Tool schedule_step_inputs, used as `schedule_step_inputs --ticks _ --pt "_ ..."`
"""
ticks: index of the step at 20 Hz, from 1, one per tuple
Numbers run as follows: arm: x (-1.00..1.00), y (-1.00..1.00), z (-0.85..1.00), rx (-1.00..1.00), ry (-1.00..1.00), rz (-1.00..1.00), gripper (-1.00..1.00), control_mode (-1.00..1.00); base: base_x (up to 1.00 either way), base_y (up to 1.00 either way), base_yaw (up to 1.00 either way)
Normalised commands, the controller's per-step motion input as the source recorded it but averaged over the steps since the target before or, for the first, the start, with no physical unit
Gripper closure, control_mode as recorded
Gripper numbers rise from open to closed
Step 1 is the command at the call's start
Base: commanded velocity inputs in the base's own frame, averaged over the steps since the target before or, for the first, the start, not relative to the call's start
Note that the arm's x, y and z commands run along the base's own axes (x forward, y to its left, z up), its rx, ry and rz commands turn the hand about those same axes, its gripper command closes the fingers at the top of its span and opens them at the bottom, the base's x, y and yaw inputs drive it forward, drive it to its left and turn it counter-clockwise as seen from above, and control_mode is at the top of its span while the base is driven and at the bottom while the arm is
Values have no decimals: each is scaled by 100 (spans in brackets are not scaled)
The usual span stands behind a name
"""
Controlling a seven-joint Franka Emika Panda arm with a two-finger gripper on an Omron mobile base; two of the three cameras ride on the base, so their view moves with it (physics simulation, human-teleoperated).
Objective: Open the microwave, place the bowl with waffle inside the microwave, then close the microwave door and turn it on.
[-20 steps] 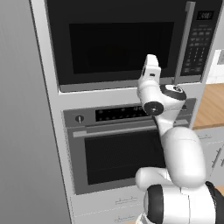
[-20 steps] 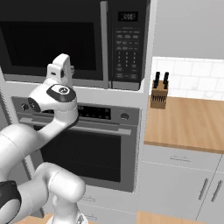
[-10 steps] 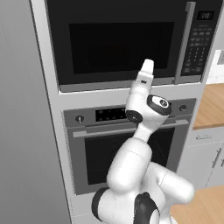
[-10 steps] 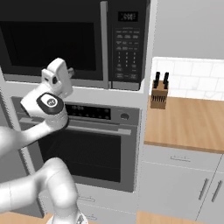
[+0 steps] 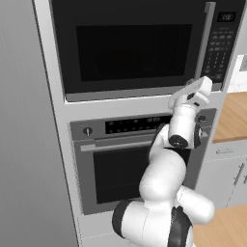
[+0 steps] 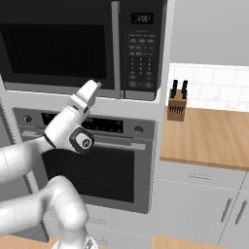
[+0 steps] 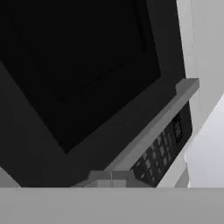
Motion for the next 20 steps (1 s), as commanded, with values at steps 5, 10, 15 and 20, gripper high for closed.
schedule_step_inputs --ticks 5,10,15,20 --pt "-100 -30 29 32 -48 7 100 -100 0 0 0" --pt "-100 2 24 8 -26 17 100 -100 0 0 0" --pt "-74 4 16 0 11 23 100 -100 0 0 0" --pt "-15 10 27 -5 43 19 100 -100 0 0 0"
